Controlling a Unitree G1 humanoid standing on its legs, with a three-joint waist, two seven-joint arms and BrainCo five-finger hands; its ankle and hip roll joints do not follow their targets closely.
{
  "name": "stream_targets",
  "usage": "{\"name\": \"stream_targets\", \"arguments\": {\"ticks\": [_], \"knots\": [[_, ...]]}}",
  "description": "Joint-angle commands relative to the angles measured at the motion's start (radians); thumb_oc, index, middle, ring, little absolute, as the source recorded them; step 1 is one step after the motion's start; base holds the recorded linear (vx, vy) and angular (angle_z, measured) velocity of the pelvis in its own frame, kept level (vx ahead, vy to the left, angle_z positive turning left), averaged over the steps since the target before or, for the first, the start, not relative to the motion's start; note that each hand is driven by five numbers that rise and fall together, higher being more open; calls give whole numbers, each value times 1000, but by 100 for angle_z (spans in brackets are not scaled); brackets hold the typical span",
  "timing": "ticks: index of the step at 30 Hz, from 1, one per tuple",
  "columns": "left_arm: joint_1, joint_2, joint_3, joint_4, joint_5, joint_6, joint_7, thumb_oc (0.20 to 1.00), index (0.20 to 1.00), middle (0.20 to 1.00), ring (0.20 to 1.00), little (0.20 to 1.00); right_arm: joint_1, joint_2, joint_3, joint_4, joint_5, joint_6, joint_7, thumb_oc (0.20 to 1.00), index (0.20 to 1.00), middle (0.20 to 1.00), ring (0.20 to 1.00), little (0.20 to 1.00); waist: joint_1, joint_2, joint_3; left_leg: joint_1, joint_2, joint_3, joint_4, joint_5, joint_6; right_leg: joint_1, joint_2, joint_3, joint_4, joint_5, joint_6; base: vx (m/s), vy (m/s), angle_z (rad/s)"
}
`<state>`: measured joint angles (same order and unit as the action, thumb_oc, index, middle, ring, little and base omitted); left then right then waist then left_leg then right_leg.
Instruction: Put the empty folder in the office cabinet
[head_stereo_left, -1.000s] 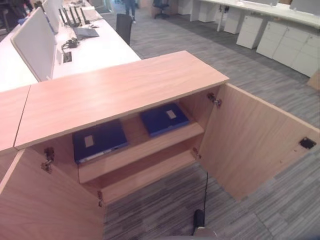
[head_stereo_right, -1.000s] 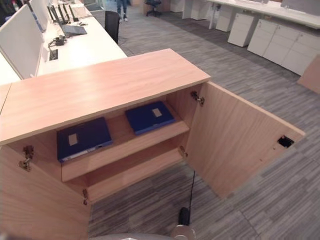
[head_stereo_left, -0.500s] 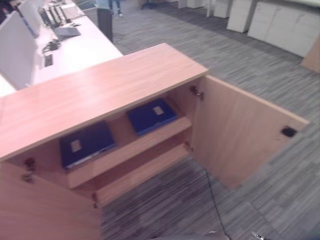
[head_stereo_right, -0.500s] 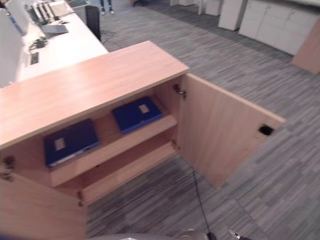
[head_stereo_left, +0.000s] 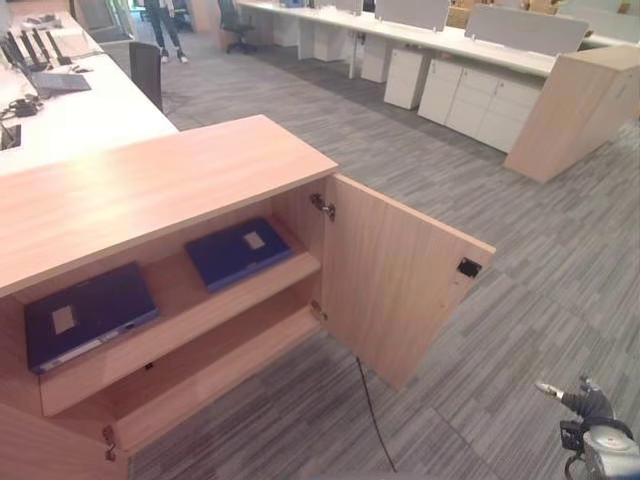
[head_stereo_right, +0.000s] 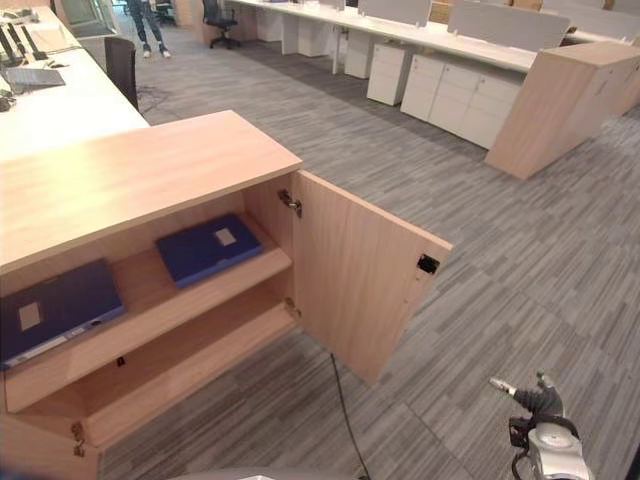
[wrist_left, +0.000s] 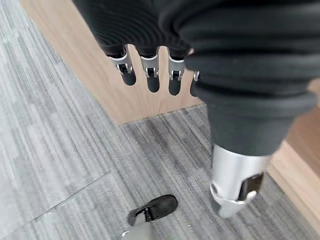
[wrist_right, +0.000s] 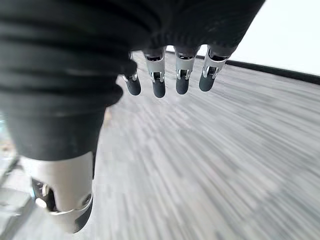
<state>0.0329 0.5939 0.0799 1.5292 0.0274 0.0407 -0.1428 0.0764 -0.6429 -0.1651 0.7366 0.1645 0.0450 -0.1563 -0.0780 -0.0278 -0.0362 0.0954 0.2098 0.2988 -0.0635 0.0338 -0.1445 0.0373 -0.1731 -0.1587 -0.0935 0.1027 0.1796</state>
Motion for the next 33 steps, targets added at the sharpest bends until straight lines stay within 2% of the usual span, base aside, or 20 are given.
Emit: {"name": "stream_targets", "arguments": {"ticks": [1, 4, 5, 8, 11, 12, 13, 14, 16, 17, 18, 20, 22, 24, 26, 33], "knots": [[-32, 45, 18, 61, 48, 1, -11, 1000, 1000, 1000, 1000, 1000, -49, -59, -59, -74, -37, -53, -34, 1000, 1000, 1000, 1000, 1000, -9, 9, 17, -44, 50, -50, -23, 26, 17, 7, 79, 16, 7, -128, -37, -7, -222, 1], [-18, 46, 24, 54, 53, -1, -19, 1000, 1000, 1000, 1000, 1000, -38, -70, -69, -132, -34, -60, -28, 1000, 1000, 1000, 1000, 1000, -10, 23, 19, -49, 80, -52, -20, 45, 3, 12, 111, 17, 6, -142, -55, -4, -182, -4], [-6, 47, 27, 47, 56, 0, -32, 1000, 1000, 1000, 1000, 1000, -38, -82, -70, -184, -33, -67, -18, 1000, 1000, 1000, 1000, 1000, -9, 33, 23, -53, 103, -58, -17, 63, -5, 18, 136, 15, 6, -156, -72, -10, -193, -4], [16, 24, 24, 37, 58, -2, -33, 1000, 1000, 1000, 1000, 1000, -54, -91, -42, -264, -30, -86, 8, 1000, 1000, 1000, 1000, 1000, 0, 42, 34, -64, 139, -57, 0, 93, -18, 30, 169, 6, 6, -174, -96, -15, -217, 0], [12, 19, 20, 36, 60, 1, -27, 1000, 1000, 1000, 1000, 1000, -69, -100, -22, -318, -21, -96, 23, 1000, 1000, 1000, 1000, 1000, 4, 35, 53, -101, 154, -54, 69, 92, -18, 41, 174, -3, 6, -180, -110, -46, -150, 3], [4, 10, 10, 33, 60, 5, -26, 1000, 1000, 1000, 1000, 1000, -92, -106, 7, -354, -7, -108, 43, 1000, 1000, 1000, 1000, 1000, 6, 26, 68, -123, 154, -53, 158, 37, -10, 49, 172, -6, 7, -196, -120, -125, -136, 15], [3, 10, 12, 33, 60, 5, -26, 1000, 1000, 1000, 1000, 1000, -94, -106, 7, -354, -6, -108, 43, 1000, 1000, 1000, 1000, 1000, 5, 24, 73, -136, 156, -45, 166, 54, -1, 40, 171, -13, 8, -181, -125, -115, -101, 24], [-1, 8, 8, 31, 62, 7, -23, 1000, 1000, 1000, 1000, 1000, -114, -109, 28, -362, 1, -114, 54, 1000, 1000, 1000, 1000, 1000, 12, 17, 81, -142, 139, -56, 216, 12, 14, 41, 167, -13, 10, -180, -131, -143, -54, 15], [-14, 13, 4, 37, 66, 8, -15, 1000, 1000, 1000, 1000, 1000, -151, -115, 59, -400, 42, -129, 81, 1000, 1000, 1000, 1000, 1000, 23, 5, 90, -166, 78, -110, 315, -62, 48, 36, 156, -17, 14, -175, -139, -84, -45, 4], [-15, 14, 1, 39, 67, 8, -12, 1000, 1000, 1000, 1000, 1000, -167, -113, 70, -410, 65, -136, 88, 1000, 1000, 1000, 1000, 1000, 28, 1, 92, -173, 41, -131, 355, -92, 60, 34, 153, -18, 15, -172, -141, -66, -10, 1], [-18, 15, 3, 51, 63, 9, -6, 1000, 1000, 1000, 1000, 1000, -189, -104, 99, -451, 103, -143, 110, 1000, 1000, 1000, 1000, 1000, 27, -4, 92, -179, -23, -149, 409, -161, 86, 32, 152, -26, 17, -172, -142, -43, -3, -1], [-18, 16, 7, 53, 63, 8, -7, 1000, 1000, 1000, 1000, 1000, -186, -100, 104, -478, 117, -145, 124, 1000, 1000, 1000, 1000, 1000, 22, -1, 91, -173, -38, -143, 414, -180, 94, 33, 153, -34, 18, -174, -140, -18, 39, 1], [-6, 26, 22, 54, 70, 6, -17, 1000, 1000, 1000, 1000, 1000, -152, -89, 108, -546, 154, -149, 160, 1000, 1000, 1000, 1000, 1000, 5, 17, 81, -123, -50, -92, 336, -181, 98, 30, 157, -65, 25, -174, -133, 0, 83, 63], [-6, 26, 22, 54, 70, 6, -17, 1000, 1000, 1000, 1000, 1000, -151, -89, 107, -547, 154, -148, 160, 1000, 1000, 1000, 1000, 1000, 5, 17, 81, -122, -51, -91, 334, -179, 98, 31, 156, -65, 25, -174, -133, 6, 44, 68], [-23, 54, 20, 55, 91, 4, -7, 1000, 1000, 1000, 1000, 1000, -146, -65, 125, -591, 197, -150, 185, 1000, 1000, 1000, 1000, 1000, 6, 21, 59, -78, -66, -109, 225, -147, 76, 29, 141, -84, 26, -159, -122, 42, 122, 19], [-20, 47, 32, 62, 87, 6, 0, 1000, 1000, 1000, 1000, 1000, -146, -31, 183, -648, 261, -140, 223, 1000, 1000, 1000, 1000, 1000, 18, 24, 32, -26, -88, -123, 88, -106, 72, 17, 115, -92, 28, -141, -108, 19, 82, 1]]}}
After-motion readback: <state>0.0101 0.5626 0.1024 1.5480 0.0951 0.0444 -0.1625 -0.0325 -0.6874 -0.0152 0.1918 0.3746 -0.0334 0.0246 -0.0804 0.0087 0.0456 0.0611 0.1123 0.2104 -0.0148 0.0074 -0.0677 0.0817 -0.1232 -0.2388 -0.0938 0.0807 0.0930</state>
